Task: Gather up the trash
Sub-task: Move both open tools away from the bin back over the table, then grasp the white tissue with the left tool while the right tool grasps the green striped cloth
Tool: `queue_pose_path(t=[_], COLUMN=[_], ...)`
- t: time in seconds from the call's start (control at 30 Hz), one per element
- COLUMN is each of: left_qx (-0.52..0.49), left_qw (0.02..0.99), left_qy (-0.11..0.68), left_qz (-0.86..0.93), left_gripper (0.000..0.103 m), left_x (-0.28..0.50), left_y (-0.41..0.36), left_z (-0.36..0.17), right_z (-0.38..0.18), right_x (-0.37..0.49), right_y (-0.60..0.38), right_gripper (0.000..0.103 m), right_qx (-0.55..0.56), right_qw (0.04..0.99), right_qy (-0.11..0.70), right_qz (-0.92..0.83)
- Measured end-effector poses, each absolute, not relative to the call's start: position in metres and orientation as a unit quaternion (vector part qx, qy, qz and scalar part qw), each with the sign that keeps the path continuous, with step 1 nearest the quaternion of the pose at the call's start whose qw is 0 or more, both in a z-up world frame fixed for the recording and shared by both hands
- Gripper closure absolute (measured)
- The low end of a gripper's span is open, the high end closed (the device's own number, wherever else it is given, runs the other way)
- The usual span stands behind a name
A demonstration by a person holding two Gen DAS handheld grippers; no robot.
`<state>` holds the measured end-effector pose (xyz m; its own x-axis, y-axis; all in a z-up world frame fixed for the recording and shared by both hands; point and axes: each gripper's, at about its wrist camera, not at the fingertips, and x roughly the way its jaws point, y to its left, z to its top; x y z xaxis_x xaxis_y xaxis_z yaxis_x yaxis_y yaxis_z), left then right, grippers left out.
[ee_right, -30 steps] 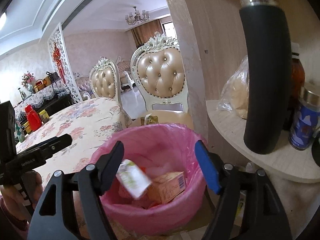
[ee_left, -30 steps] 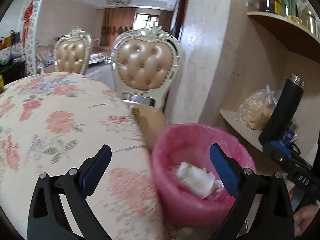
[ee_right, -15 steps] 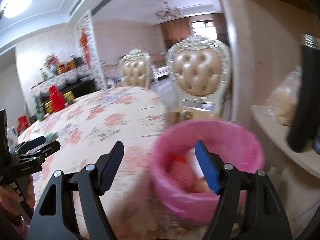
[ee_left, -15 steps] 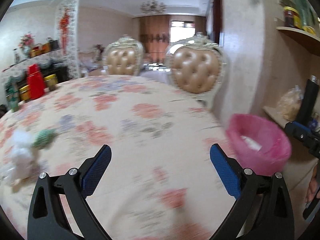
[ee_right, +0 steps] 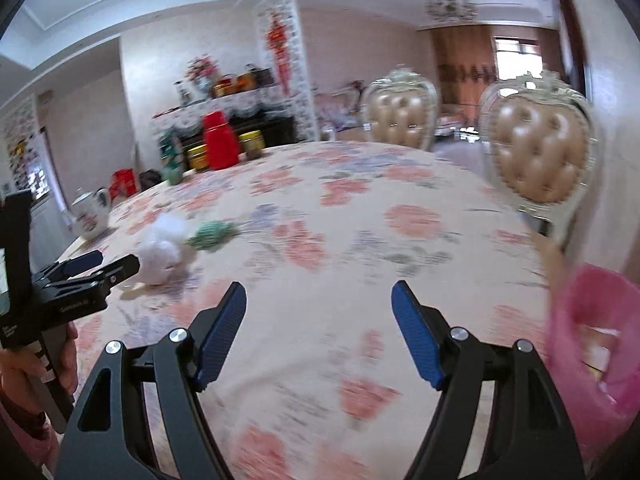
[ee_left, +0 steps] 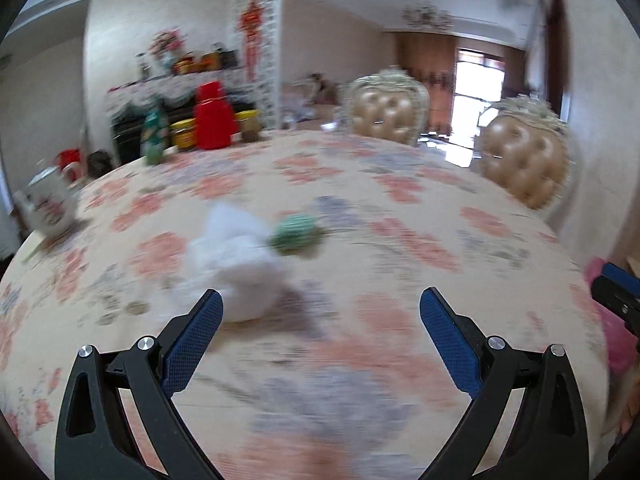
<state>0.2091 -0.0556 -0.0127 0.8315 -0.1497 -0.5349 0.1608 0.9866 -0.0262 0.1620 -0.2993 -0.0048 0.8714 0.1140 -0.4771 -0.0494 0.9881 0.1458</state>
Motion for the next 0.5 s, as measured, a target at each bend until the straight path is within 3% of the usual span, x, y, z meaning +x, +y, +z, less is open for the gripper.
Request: queue_pose_path(t=[0.3, 0.5], left_qx=[0.000, -0.030], left_qw=[0.951, 0.937], left_qy=[0.309, 0.346], left_qz=[-0.019, -0.022], left_gripper=[0.010, 0.010], left_x=[0.249, 0.283], left_y=[0.010, 0.014], left_z=[-0.023, -0.043], right_z=[-0.009, -0.017], right_x=[0.236, 0.289], right_y=[-0.229, -0.210], right_gripper=[0.030, 0.030], right_qx=[0.041, 0.036], right_qw=[0.954, 0.947], right_qy=[0.279, 0.296], right_qz=[0.104, 0.117])
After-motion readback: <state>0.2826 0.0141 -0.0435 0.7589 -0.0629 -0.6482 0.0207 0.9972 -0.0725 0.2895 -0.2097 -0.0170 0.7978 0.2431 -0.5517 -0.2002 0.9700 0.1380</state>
